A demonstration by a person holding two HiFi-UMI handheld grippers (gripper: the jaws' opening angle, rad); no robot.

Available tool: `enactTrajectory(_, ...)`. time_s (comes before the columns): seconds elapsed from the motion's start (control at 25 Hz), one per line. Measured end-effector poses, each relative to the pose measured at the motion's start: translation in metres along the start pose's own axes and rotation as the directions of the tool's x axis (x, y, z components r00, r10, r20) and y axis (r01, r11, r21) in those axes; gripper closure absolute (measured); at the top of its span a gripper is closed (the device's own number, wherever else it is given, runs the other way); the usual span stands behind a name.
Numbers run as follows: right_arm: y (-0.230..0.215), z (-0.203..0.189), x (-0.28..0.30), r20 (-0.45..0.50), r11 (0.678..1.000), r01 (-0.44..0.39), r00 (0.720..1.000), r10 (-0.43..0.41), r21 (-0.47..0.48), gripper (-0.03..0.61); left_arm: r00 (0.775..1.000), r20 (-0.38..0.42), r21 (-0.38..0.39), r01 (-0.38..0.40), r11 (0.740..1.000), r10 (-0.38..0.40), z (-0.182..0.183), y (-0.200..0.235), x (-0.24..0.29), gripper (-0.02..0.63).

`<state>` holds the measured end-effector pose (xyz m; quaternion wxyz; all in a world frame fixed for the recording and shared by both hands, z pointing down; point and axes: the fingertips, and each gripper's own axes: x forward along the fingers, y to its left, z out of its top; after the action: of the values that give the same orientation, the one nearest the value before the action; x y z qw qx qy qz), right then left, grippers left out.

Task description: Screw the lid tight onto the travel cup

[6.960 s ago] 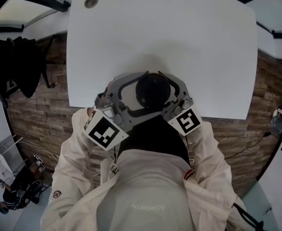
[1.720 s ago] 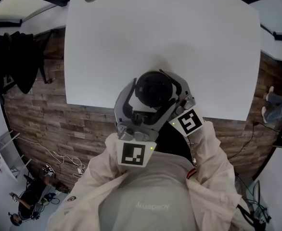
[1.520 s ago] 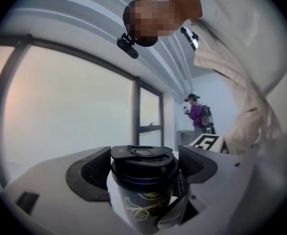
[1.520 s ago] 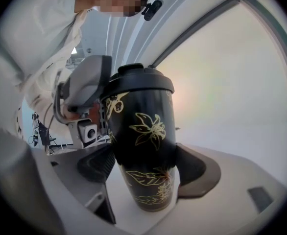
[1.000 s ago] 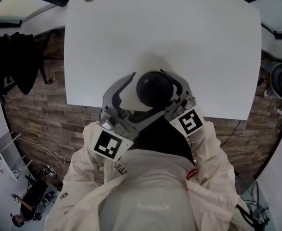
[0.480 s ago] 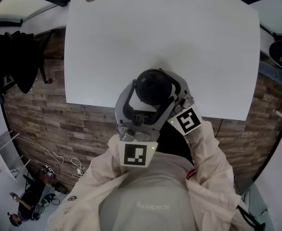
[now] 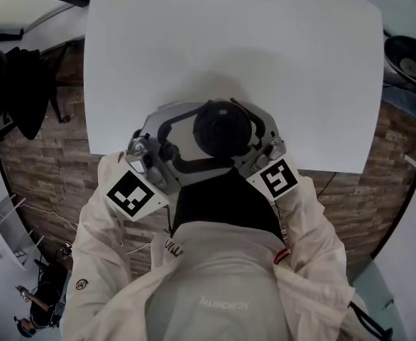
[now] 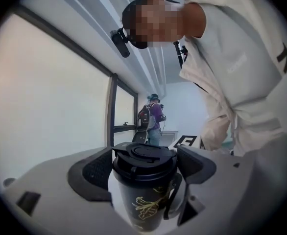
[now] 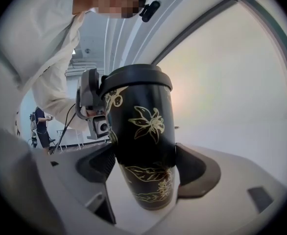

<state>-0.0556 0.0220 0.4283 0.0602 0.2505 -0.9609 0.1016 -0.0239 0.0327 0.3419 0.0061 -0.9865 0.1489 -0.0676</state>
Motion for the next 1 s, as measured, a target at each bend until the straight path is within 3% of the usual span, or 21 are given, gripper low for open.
enactTrajectory(0.12,0.0,0.001,0.002,0.005,1.0,0.006,1.0,-0.006,-0.004,0.179,0.998,-0.021,-0.049,-0.06,0.997,0.059,-0.004,0.003,-0.005,0.198)
enactTrajectory(0.24,0.002,0.001,0.002,-0.003,1.0,0.004,1.0,-0.004,-0.02,0.181,0.971,-0.052,-0.112,-0.239,0.964,0.234,-0.004,0.005,-0.017,0.196)
enactTrajectory(0.36,0.004,0.001,0.0,-0.017,0.999,0.001,1.0,-0.002,-0.034,0.181,0.894,-0.088,-0.126,-0.447,0.885,0.439,-0.003,0.0,-0.021,0.196)
enactTrajectory(0.52,0.003,0.002,-0.001,-0.012,1.0,0.006,1.0,-0.006,-0.031,0.183,0.744,-0.148,-0.111,-0.667,0.736,0.652,-0.01,0.0,-0.014,0.196)
enactTrajectory(0.6,0.003,0.003,-0.001,-0.004,1.0,0.009,1.0,-0.009,-0.024,0.183,0.703,-0.154,-0.093,-0.71,0.698,0.694,-0.011,0.001,-0.007,0.196)
enactTrajectory(0.68,0.002,0.002,0.0,-0.004,1.0,0.012,1.0,-0.012,-0.019,0.183,0.683,-0.145,-0.058,-0.728,0.683,0.716,-0.008,0.005,-0.002,0.196)
enactTrajectory(0.76,0.002,0.001,0.001,-0.002,1.0,0.014,1.0,-0.014,-0.014,0.183,0.687,-0.135,-0.031,-0.723,0.69,0.714,-0.007,0.007,-0.001,0.196)
enactTrajectory(0.84,0.003,0.0,0.001,0.002,1.0,0.015,1.0,-0.015,-0.009,0.183,0.724,-0.123,-0.025,-0.685,0.728,0.678,-0.007,0.004,-0.002,0.196)
enactTrajectory(0.92,0.003,-0.001,0.001,0.003,1.0,0.016,1.0,-0.016,-0.004,0.183,0.791,-0.103,-0.02,-0.607,0.794,0.603,-0.007,0.002,-0.001,0.196)
enactTrajectory(1.0,0.003,-0.002,0.0,0.004,1.0,0.017,1.0,-0.017,-0.001,0.183,0.872,-0.072,-0.008,-0.486,0.874,0.484,-0.006,-0.001,0.0,0.196)
